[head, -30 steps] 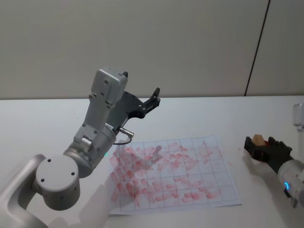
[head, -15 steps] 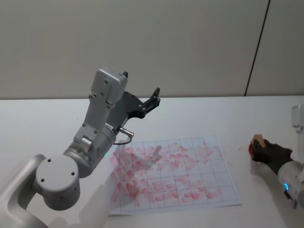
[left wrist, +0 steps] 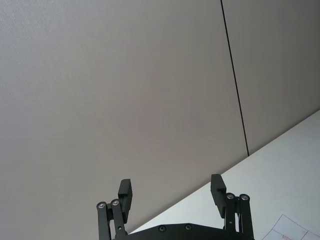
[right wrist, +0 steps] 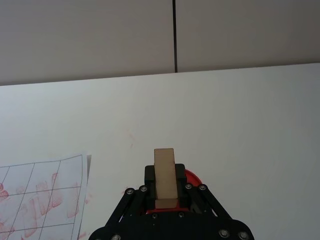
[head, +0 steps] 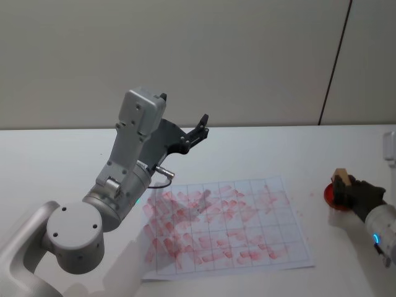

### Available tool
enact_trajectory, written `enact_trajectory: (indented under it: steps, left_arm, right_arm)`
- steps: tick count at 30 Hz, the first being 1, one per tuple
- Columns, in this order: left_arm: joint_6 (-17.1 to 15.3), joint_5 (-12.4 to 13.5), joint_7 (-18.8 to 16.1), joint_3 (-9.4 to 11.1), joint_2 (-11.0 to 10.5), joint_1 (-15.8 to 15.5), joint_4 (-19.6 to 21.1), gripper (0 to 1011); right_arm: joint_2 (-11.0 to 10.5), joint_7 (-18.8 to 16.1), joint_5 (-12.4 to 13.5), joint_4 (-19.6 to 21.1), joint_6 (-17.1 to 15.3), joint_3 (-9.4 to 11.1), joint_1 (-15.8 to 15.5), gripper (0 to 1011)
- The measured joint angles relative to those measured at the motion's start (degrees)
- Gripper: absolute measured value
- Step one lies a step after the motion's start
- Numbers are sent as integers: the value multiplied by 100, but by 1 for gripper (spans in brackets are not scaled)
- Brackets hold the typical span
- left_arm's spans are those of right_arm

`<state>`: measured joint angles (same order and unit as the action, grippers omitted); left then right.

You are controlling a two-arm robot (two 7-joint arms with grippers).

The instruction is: Use the one hand to pick up the stamp and affix it onto the A4 paper.

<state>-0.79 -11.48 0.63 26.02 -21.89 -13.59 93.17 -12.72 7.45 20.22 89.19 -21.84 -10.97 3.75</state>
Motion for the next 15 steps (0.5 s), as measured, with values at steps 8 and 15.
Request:
enact_trajectory:
  steps: [8, 15]
  left_arm:
    - [0, 0, 0, 0, 0, 0, 0, 1001]
    - [0, 0, 0, 0, 0, 0, 0, 1001]
  right_arm:
    - [-13, 71, -59, 139, -87, 25, -33, 218]
    - [-10, 83, -69, 167, -184, 42, -47, 219]
